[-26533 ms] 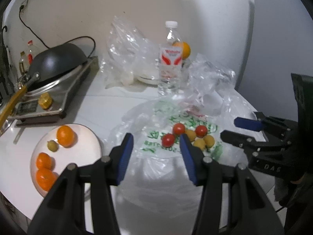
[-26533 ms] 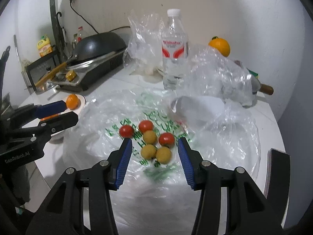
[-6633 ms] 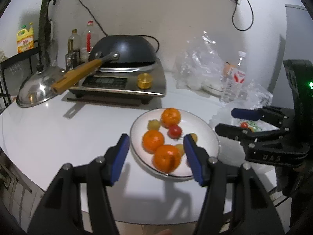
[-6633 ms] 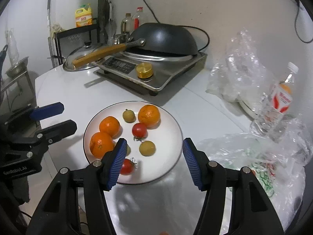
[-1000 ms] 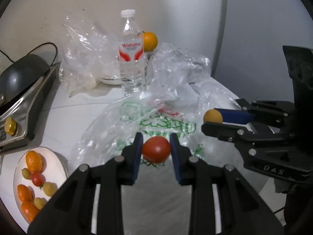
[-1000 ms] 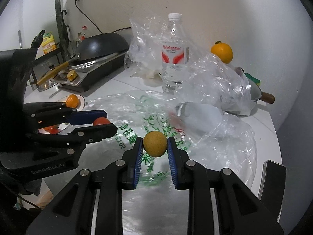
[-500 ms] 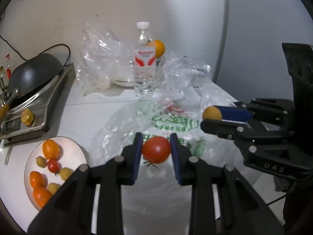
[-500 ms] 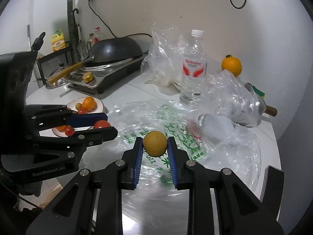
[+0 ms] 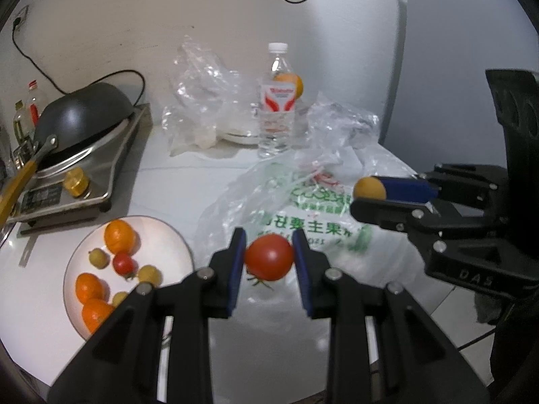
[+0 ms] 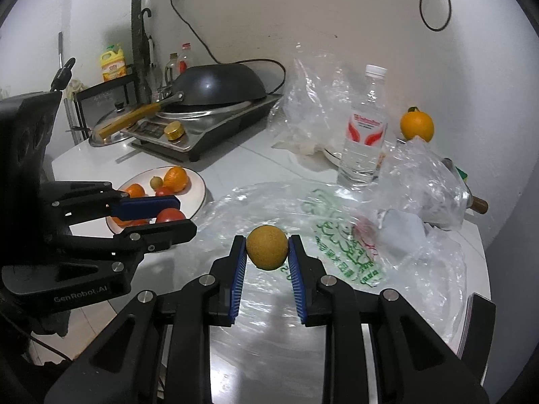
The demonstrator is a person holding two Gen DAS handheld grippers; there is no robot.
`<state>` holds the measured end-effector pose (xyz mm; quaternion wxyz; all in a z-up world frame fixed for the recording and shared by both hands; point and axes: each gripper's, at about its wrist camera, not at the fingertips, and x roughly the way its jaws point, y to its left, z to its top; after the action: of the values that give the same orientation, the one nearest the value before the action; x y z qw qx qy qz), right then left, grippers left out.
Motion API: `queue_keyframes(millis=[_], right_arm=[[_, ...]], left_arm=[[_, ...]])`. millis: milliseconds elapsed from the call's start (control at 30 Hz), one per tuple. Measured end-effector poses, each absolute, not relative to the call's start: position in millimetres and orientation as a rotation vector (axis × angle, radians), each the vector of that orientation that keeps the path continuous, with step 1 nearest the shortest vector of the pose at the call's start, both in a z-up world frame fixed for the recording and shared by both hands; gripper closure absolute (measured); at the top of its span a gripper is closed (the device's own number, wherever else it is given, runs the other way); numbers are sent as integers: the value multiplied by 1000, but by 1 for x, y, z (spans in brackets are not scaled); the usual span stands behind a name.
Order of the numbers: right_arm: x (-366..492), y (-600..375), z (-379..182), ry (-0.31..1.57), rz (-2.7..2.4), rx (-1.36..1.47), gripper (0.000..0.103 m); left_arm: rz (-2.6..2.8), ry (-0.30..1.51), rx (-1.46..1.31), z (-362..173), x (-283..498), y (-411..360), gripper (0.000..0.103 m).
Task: Organize fruits
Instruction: 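Carry the yellow fruit to the plate with the right tool while the left tool carries the tomato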
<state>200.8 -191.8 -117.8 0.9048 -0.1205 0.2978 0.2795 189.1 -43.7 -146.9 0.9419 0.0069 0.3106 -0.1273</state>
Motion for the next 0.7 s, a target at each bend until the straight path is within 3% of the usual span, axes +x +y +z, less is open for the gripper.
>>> queue_keyframes(millis=[700], right_arm=[[207,-120,-125,628,621,-298,76]], left_arm=[[-168,630,2,-161,181,29,74]])
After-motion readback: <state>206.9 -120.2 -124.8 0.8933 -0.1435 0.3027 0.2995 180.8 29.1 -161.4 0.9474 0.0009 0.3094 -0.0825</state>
